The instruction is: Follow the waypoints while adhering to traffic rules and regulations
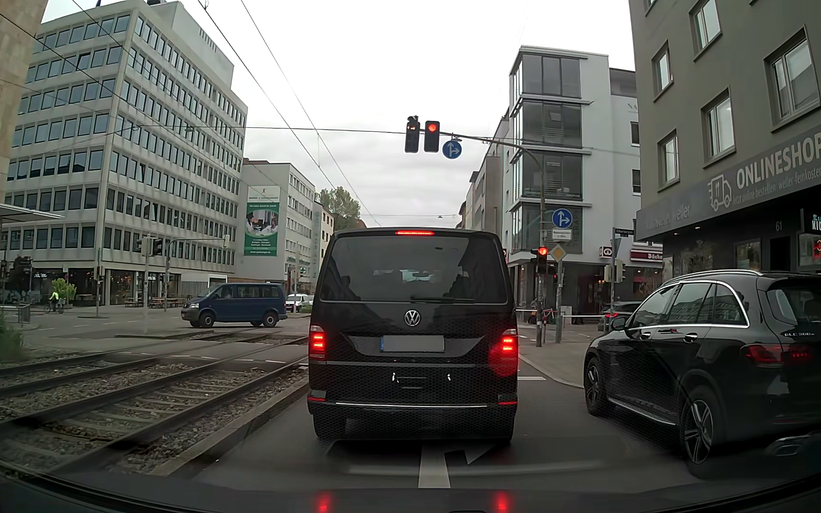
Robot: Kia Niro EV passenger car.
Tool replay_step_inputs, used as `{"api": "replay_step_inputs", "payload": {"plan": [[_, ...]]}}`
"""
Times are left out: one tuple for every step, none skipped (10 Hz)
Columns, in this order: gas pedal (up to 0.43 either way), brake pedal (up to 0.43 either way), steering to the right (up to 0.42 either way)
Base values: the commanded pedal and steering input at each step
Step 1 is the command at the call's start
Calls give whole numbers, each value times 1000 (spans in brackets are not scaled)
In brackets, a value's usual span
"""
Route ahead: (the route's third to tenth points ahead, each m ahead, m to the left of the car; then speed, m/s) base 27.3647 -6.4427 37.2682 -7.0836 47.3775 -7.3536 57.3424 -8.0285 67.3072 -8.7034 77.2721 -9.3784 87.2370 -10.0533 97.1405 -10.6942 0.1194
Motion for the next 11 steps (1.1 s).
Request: {"api": "replay_step_inputs", "payload": {"plan": [[0, 256, -5], [0, 250, -6], [0, 250, -8], [0, 262, -9], [0, 262, -10], [0, 262, -10], [0, 268, -10], [0, 274, -10], [0, 274, -10], [0, 280, -10], [0, 280, -10]]}}
